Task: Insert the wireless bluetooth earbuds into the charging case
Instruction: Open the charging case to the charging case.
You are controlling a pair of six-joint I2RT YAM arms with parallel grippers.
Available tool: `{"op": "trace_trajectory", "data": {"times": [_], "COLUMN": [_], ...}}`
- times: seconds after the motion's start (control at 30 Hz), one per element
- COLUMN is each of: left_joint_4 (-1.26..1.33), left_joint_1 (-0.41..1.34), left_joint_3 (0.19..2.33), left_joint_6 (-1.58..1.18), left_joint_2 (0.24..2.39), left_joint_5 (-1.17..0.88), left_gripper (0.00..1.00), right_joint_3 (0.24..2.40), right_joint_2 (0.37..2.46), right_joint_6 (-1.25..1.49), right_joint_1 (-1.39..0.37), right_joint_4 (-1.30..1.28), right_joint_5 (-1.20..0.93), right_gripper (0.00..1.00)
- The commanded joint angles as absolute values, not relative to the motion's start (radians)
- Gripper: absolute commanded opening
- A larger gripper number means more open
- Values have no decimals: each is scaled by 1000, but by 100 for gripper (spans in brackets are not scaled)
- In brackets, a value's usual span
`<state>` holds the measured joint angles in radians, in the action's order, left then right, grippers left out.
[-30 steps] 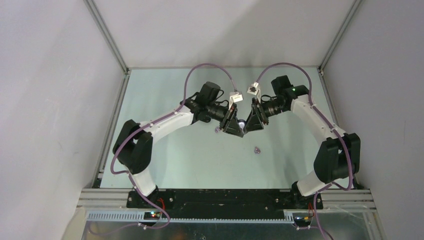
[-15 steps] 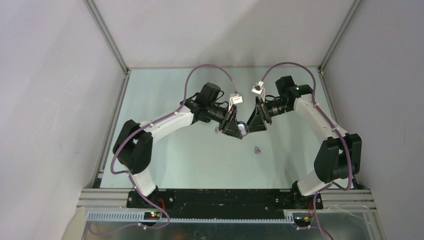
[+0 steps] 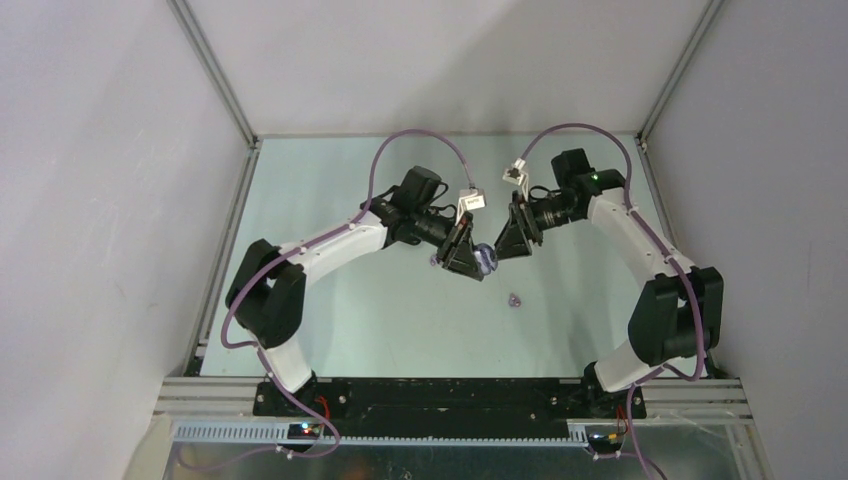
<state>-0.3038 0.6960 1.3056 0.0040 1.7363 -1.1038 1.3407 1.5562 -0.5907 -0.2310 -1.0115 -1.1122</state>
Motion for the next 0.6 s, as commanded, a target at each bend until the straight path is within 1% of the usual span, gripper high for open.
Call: {"op": "trace_trajectory", "data": {"times": [0.0, 0.13, 0.27, 0.43, 0.47, 0.57], "left_joint_4": [-325, -356, -377, -476, -494, -583], "left_joint_1": [706, 707, 706, 700, 698, 670], "left_joint_3": [1351, 1361, 1367, 1387, 1391, 1417], "left_joint_6": [52, 83, 104, 195, 212, 289], "left_joint_2": [1717, 1714, 1709, 1684, 1670, 1632], "left_joint_5": [-1153, -1162, -1159, -1134, -1131, -1130], "left_gripper": [0, 0, 0, 0, 0, 0], "right_joint_3": [1343, 1342, 1342, 1343, 1343, 1343], "right_joint_2": [1545, 1527, 1496, 1417, 1407, 1388], "right_joint_6": [-552, -557, -572, -614, -634, -713], "right_joint_1": [-195, -172, -151, -105, -96, -96], "right_joint_4": [-937, -941, -952, -976, -983, -1066], "right_joint_5": [-1081, -1081, -1093, -1102, -1078, -989], "right_gripper": [62, 62, 63, 70, 73, 75]}}
